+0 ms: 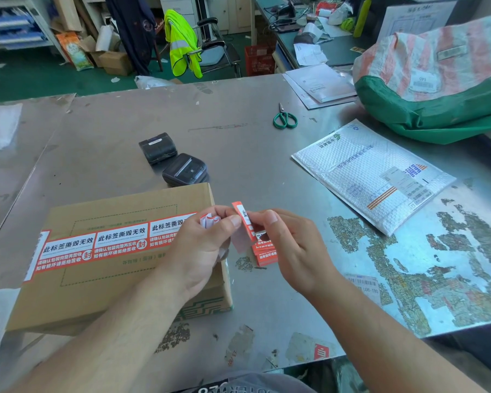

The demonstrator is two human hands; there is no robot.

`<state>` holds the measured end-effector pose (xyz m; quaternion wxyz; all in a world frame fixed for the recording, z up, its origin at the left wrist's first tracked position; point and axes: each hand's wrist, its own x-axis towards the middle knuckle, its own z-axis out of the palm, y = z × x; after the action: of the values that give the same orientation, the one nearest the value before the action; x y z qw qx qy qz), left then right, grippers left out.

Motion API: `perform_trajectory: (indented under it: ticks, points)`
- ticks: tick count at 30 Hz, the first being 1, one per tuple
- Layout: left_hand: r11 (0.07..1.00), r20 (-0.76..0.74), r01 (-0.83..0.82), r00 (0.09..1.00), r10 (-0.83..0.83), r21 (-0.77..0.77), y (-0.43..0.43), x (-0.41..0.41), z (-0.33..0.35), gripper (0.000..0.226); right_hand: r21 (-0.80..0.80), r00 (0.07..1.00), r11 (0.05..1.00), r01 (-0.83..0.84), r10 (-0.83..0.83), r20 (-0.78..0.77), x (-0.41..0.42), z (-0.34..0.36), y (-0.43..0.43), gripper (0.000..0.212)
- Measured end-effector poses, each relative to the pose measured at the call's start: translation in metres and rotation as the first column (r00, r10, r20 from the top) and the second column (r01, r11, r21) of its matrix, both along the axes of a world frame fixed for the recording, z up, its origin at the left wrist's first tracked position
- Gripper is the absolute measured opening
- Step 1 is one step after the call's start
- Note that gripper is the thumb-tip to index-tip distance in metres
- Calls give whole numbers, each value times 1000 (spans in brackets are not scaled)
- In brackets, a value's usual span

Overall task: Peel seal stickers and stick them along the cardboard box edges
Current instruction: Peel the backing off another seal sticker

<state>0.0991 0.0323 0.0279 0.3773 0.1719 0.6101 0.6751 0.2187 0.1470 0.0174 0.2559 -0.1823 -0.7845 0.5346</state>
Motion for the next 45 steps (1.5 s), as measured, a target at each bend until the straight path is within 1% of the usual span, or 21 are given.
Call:
perform_trajectory:
  ticks: [4,7,11,14,20,22,24,25,26,27,29,30,31,33,35,40,41,44,45]
  points:
    - [999,-44,32,998,-33,-25,1,1,0,12,55,1000,998,-14,13,8,0,-2,1,57]
    - [999,-63,33,997,-36,-37,2,0,-2,13,78,1000,997,-28,27,4,0,-4,1,58]
    - [997,-56,44,997,-47,-61,2,0,0,11,106,999,993,-49,49,7,0,-5,0,57]
    - [996,-49,37,998,-41,-79,2,0,1,3,120,998,991,-65,65,2,1,-5,1,55]
    - [992,-14,40,999,-42,-123,1,1,3,9,150,997,987,-58,65,-43,4,-11,2,53]
    - [991,-24,37,999,-41,-130,0,1,3,7,146,997,987,-62,68,-37,3,-10,1,53]
    - [991,-72,34,996,-44,-128,0,3,3,6,102,997,992,-68,71,-20,3,-9,0,54]
    - [991,-107,32,993,-46,-129,-1,4,4,8,39,997,996,-76,76,-5,3,-8,0,55]
    - [991,-149,24,988,-43,-131,-1,5,4,8,-71,996,994,-83,84,8,2,-7,0,57]
    - [991,-192,17,980,-43,-132,-1,6,5,8,-223,995,971,-89,95,12,0,-5,0,57]
    - [990,-271,19,961,-56,-138,-2,7,8,11,-505,994,858,-91,106,0,-3,-2,2,59]
    - [988,-313,23,947,-69,-150,-3,8,9,13,-595,995,799,-84,101,-4,-4,-1,3,58]
    - [985,-358,27,930,-87,-170,-4,8,9,17,-653,995,753,-79,96,-10,-5,-1,4,58]
    - [978,-439,39,889,-128,-206,-5,9,11,21,-704,995,706,-83,93,-23,-6,0,5,55]
    - [975,-489,44,860,-148,-219,-5,11,13,22,-716,995,692,-94,97,-36,-5,-1,5,51]
    - [971,-529,46,832,-167,-234,-6,13,17,18,-687,992,718,-110,117,-37,-3,-5,3,46]
    - [972,-538,45,826,-167,-232,-6,14,17,17,-681,993,725,-100,112,-26,-4,-5,3,50]
    - [976,-533,50,832,-157,-210,-6,14,16,15,-651,994,756,-76,107,8,-5,-7,1,84]
    - [976,-528,50,834,-157,-212,-6,14,16,15,-646,995,760,-74,104,8,-4,-7,1,86]
